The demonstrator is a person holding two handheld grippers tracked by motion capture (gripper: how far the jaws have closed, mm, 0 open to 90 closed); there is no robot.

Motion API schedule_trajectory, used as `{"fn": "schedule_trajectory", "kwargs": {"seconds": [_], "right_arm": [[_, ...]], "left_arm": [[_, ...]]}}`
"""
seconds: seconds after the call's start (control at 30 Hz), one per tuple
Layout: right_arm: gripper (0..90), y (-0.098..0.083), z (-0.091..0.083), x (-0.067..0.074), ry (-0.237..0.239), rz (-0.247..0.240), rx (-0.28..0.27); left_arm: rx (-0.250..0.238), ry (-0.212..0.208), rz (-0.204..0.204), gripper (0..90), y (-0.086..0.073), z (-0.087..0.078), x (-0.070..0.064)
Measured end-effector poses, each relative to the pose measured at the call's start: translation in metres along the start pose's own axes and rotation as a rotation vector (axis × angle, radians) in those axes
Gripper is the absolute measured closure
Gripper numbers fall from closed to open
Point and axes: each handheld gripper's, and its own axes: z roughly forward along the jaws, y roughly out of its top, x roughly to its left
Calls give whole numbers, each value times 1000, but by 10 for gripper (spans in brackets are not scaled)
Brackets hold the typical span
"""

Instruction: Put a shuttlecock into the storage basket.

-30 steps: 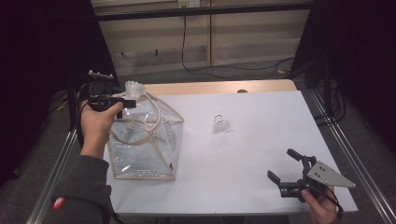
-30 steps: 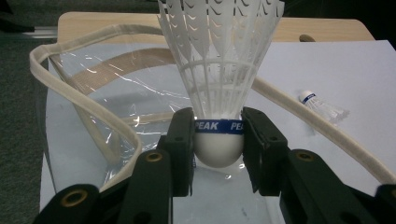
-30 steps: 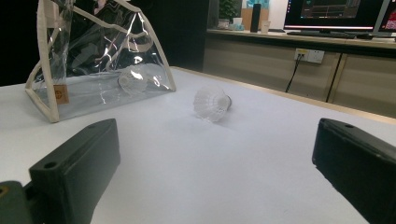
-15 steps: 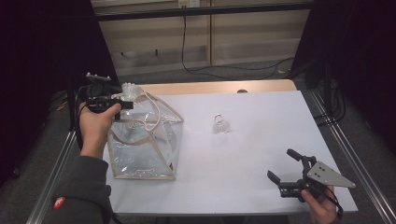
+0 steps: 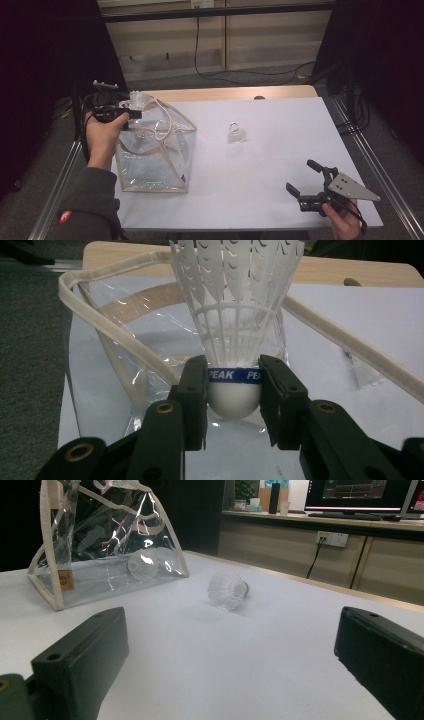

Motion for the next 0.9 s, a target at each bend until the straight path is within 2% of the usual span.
{"fn": "schedule_trajectory", "kwargs": {"seconds": [0.73,0.9], "right_arm": [[7,0,0,0,3,-2,-1],[7,0,0,-1,4,-1,-1]], "left_arm": [[6,23,-2,656,-2,13,-3],[-1,18,0,602,-2,13,-4]]}}
